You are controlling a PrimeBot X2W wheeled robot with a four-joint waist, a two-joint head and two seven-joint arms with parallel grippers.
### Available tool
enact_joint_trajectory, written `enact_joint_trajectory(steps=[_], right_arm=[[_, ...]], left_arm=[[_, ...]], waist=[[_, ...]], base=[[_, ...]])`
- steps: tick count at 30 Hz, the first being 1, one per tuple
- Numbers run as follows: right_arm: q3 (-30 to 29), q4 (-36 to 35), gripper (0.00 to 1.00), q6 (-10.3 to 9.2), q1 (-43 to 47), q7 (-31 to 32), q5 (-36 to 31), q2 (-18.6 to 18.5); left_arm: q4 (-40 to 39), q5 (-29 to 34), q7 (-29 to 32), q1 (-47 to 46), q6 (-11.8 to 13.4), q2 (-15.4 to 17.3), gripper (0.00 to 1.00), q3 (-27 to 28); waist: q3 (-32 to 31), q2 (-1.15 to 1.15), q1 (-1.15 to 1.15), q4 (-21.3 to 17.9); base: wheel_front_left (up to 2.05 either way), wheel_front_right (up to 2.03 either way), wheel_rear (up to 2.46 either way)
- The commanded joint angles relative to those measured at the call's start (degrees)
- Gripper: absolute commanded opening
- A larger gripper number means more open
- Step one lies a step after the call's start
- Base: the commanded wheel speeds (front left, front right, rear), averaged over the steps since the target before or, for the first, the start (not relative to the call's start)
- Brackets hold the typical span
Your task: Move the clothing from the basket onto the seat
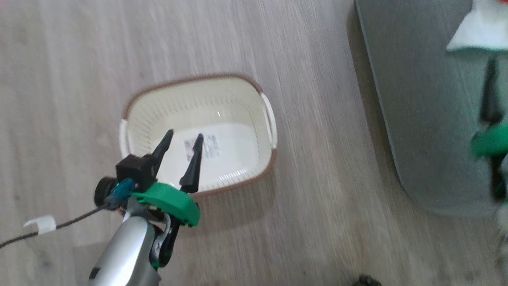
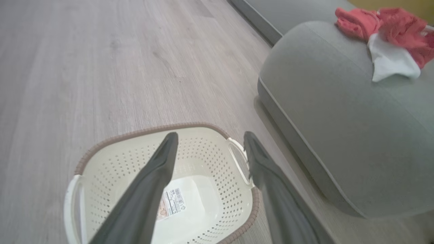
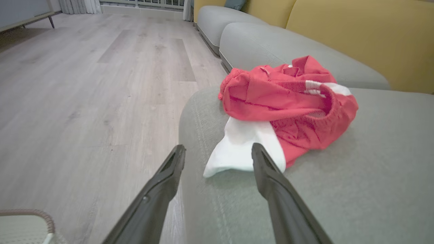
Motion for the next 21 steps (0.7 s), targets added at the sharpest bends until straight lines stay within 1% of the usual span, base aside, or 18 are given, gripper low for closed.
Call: enact_joint_trajectory(steps=[1,4,7,11,12,21], right_arm=[[1.3,-5.1,1.0,-0.02,6.2,-0.4,0.2,1.6],[3.2,-10.4,1.0,-0.02,12.7,-0.4,-1.5,5.1],[4.7,-14.1,1.0,-0.02,16.9,-0.4,-3.0,8.4],[5.3,-16.5,1.0,-0.02,20.3,-0.4,-4.8,12.0],[6.3,-16.5,1.0,-0.02,21.5,-0.4,-5.9,13.1],[8.8,-14.7,1.0,-0.02,24.3,-0.4,-8.0,14.4]], left_arm=[[-1.3,0.2,-0.7,1.5,0.4,-0.4,1.0,3.7],[-0.9,0.7,-0.7,3.7,0.7,-0.9,1.0,7.2],[0.2,1.9,-0.7,5.7,0.2,-1.3,1.0,9.6],[1.1,3.0,-0.7,7.6,-0.5,-2.0,1.0,13.0],[1.5,3.6,-0.7,8.3,-0.9,-2.3,1.0,14.5],[2.4,6.4,-0.7,10.6,-1.8,-3.1,1.0,19.0]], waist=[[-9.3,0.0,0.01,5.9],[-12.0,0.0,0.01,7.9],[-14.6,0.0,0.01,10.0],[-17.4,0.0,0.01,12.3],[-18.9,0.0,0.01,13.1],[-23.2,0.0,0.01,14.1]], base=[[0.0,0.0,0.0],[0.0,0.0,0.0],[0.0,0.0,0.0],[0.0,0.0,0.0],[0.0,0.0,0.0],[0.0,0.0,0.0]])
